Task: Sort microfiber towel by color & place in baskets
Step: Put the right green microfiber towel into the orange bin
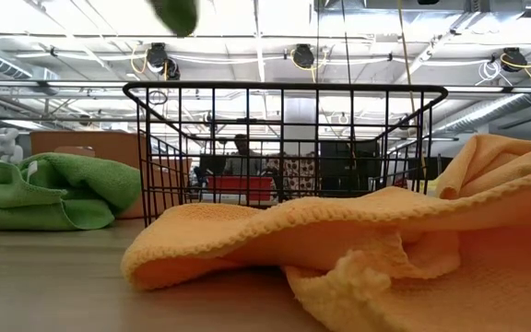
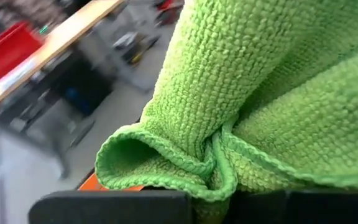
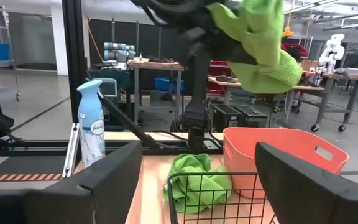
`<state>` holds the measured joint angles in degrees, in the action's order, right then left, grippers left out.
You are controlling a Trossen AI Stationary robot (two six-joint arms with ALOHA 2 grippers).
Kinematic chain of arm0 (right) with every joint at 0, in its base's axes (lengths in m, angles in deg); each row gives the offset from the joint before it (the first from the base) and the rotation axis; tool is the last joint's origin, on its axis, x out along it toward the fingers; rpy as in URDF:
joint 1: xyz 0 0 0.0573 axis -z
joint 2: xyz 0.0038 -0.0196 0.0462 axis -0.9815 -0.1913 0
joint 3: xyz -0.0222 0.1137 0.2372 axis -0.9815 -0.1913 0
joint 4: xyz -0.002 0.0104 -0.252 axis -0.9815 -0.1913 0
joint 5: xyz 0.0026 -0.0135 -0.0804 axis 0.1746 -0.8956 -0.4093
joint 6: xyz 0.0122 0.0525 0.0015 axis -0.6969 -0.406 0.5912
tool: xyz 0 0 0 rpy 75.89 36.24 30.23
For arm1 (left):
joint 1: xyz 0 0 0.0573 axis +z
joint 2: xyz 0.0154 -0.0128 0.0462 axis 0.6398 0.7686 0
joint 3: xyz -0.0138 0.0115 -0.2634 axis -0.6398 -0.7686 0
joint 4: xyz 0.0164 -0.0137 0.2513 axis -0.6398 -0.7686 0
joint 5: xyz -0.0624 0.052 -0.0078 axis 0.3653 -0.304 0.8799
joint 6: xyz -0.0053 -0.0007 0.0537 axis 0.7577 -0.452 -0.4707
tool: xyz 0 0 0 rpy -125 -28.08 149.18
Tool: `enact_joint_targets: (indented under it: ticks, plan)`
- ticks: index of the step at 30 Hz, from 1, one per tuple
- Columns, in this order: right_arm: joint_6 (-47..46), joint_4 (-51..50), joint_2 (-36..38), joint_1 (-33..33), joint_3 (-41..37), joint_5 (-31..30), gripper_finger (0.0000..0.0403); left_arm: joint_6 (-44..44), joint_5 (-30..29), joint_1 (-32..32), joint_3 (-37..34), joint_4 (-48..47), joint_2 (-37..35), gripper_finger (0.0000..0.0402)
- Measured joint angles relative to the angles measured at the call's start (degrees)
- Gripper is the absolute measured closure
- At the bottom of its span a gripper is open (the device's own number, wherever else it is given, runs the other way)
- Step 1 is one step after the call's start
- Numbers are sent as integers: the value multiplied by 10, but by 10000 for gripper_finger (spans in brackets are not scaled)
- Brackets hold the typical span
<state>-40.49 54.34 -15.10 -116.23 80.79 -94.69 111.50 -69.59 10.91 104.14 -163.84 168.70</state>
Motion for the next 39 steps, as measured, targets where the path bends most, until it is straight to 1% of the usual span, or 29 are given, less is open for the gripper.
enact_joint_targets:
  ticks: [2, 3, 4, 7, 10, 13, 16, 21, 22, 24, 27, 31, 34, 37, 39]
  plan:
    - [1, 0, 0, 0, 0, 0, 100, 67, 0, 15, -19, -53, -19, 379]
    - [2, 0, 0, 0, 0, 0, 100, 88, 2, 27, -30, -59, -29, 379]
    - [2, 0, 0, 0, 0, 0, 100, 89, 8, 40, -45, -56, -42, 379]
    - [8, 0, 0, 0, 0, -1, 101, 88, 51, 84, -86, -40, -81, 379]
    - [11, 0, 0, 0, 0, -1, 101, 90, 109, 135, -136, -36, -106, 379]
    - [14, 0, 0, 0, 0, -2, 101, 81, 161, 192, -192, -9, -129, 379]
    - [23, 0, 0, 0, 0, -2, 101, 28, 219, 256, -239, 44, -148, 379]
    - [28, 0, 0, 0, 0, -2, 101, -127, 365, 373, -270, 198, -152, 379]
    - [28, 0, 0, 0, 0, -2, 101, -149, 394, 396, -272, 211, -147, 379]
    - [28, 0, 0, 0, 0, -2, 101, -169, 426, 435, -274, 217, -133, 379]
    - [27, -5, 0, 0, 0, -2, 101, -171, 432, 481, -274, 197, -119, 379]
    - [14, -28, 0, 0, 0, -2, 101, -168, 462, 511, -278, 171, -103, 379]
    - [11, -33, 0, 0, 0, -2, 101, -130, 453, 536, -278, 132, -88, 379]
    - [1, -35, 0, 0, 0, -1, 101, -96, 457, 544, -286, 110, -68, 379]
    - [-8, -35, 0, 0, 0, 1, 101, -96, 463, 543, -298, 120, -56, 379]
